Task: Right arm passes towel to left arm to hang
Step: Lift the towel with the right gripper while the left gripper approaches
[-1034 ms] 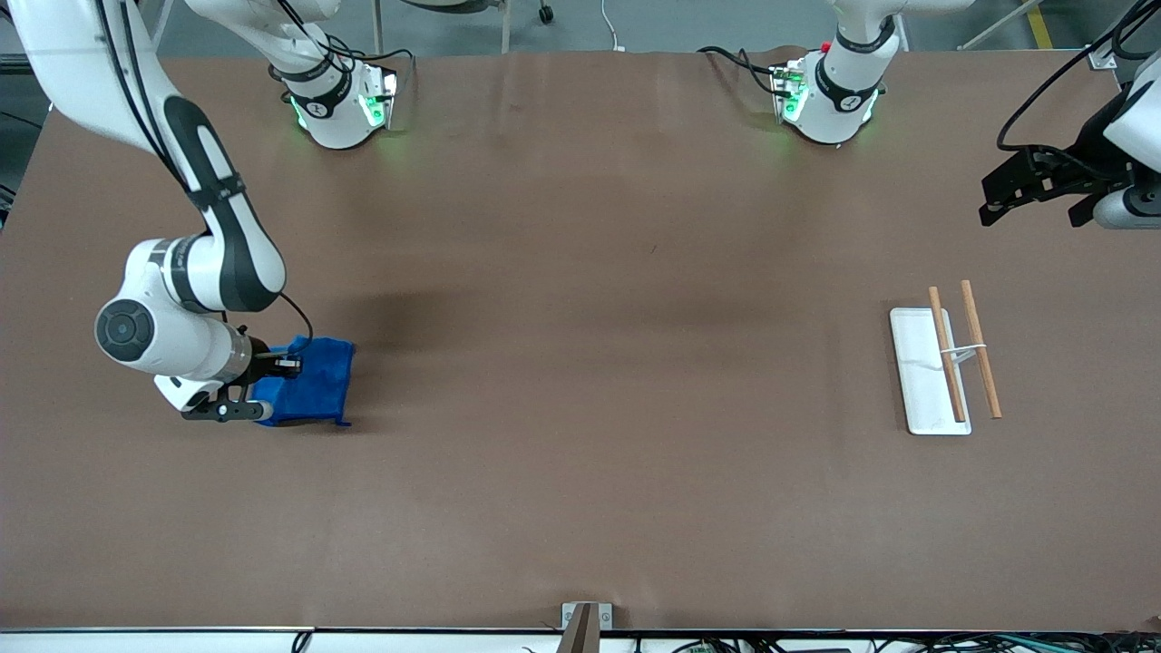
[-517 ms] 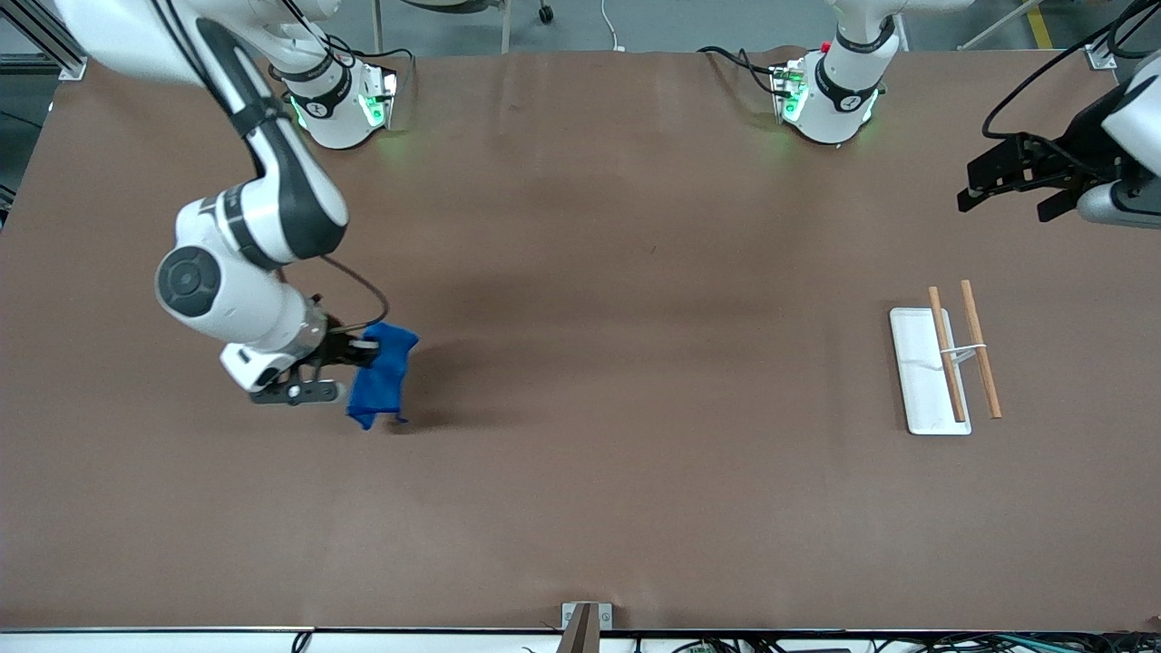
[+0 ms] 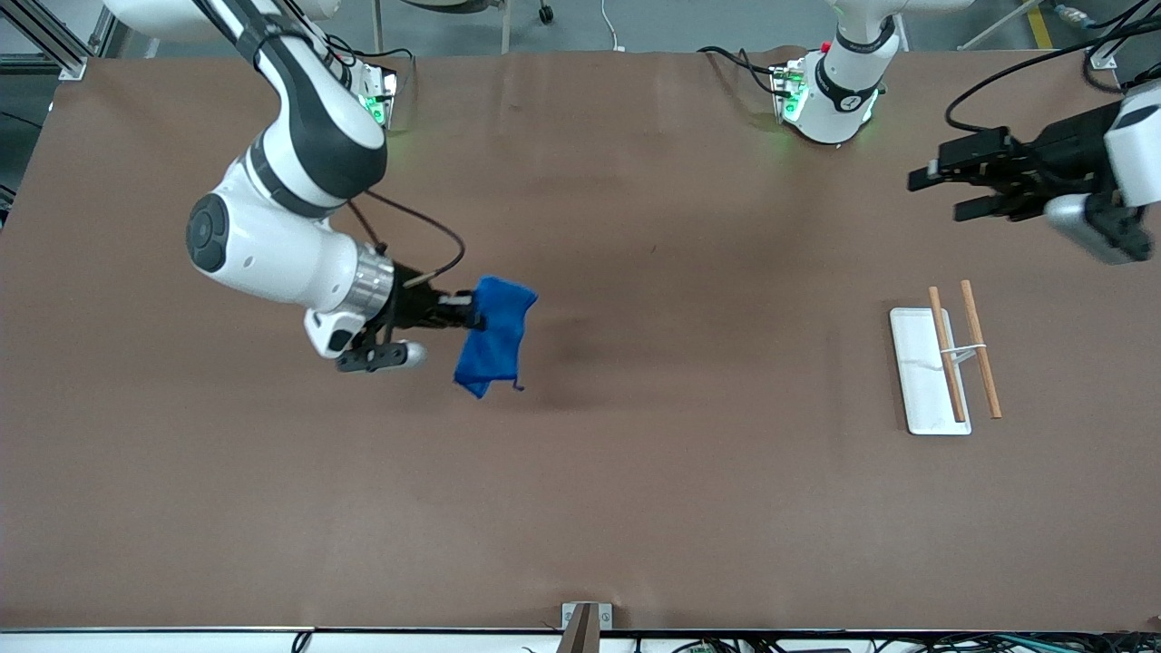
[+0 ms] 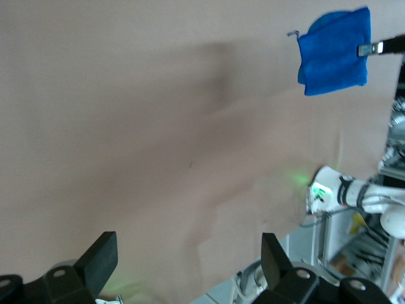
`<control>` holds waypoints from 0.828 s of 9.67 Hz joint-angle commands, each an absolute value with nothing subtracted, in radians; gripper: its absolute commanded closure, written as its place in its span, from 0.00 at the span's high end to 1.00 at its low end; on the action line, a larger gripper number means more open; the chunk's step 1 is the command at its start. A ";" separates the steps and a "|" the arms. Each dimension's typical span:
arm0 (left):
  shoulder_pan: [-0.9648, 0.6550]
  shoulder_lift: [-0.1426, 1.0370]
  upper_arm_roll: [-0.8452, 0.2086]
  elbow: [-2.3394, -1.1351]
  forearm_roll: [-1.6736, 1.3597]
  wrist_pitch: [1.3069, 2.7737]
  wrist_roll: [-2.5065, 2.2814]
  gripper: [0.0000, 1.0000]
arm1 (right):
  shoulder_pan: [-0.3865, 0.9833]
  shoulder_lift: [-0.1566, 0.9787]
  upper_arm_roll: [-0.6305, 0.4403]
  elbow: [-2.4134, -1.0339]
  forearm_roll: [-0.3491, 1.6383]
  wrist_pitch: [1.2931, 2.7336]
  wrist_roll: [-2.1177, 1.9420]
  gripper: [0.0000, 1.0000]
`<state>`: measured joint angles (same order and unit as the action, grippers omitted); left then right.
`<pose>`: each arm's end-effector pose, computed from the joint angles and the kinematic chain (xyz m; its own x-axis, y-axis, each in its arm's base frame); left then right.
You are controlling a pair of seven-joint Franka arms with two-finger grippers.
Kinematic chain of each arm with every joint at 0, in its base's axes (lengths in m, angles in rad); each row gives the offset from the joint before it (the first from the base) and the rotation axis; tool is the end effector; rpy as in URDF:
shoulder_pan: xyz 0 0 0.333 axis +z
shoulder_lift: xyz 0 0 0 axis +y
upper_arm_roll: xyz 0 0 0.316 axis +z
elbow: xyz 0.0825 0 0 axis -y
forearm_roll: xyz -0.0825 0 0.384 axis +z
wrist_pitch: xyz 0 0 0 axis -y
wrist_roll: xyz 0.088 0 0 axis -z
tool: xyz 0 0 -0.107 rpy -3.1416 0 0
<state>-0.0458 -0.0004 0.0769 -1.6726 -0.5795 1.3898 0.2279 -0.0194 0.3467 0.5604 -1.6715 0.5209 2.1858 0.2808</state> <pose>0.5313 -0.0498 0.5846 0.9594 -0.2554 -0.1199 -0.1389 -0.7975 0.5871 0.5842 0.3245 0.4586 0.9964 -0.0233 -0.0812 -0.0681 -0.7900 -0.6093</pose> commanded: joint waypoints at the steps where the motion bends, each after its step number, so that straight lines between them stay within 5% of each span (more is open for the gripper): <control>1: -0.041 -0.023 0.080 -1.829 -0.674 1.399 0.327 1.00 | -0.034 0.348 0.684 -1.667 0.642 2.312 0.288 0.00; 3: -0.041 -0.018 0.081 -2.003 -0.921 1.402 0.343 1.00 | -0.028 0.385 0.777 -1.661 0.745 2.432 0.279 0.00; 8: -0.049 -0.015 0.075 -2.198 -1.273 1.465 0.414 0.99 | -0.015 0.393 0.836 -1.606 0.887 2.450 0.273 0.00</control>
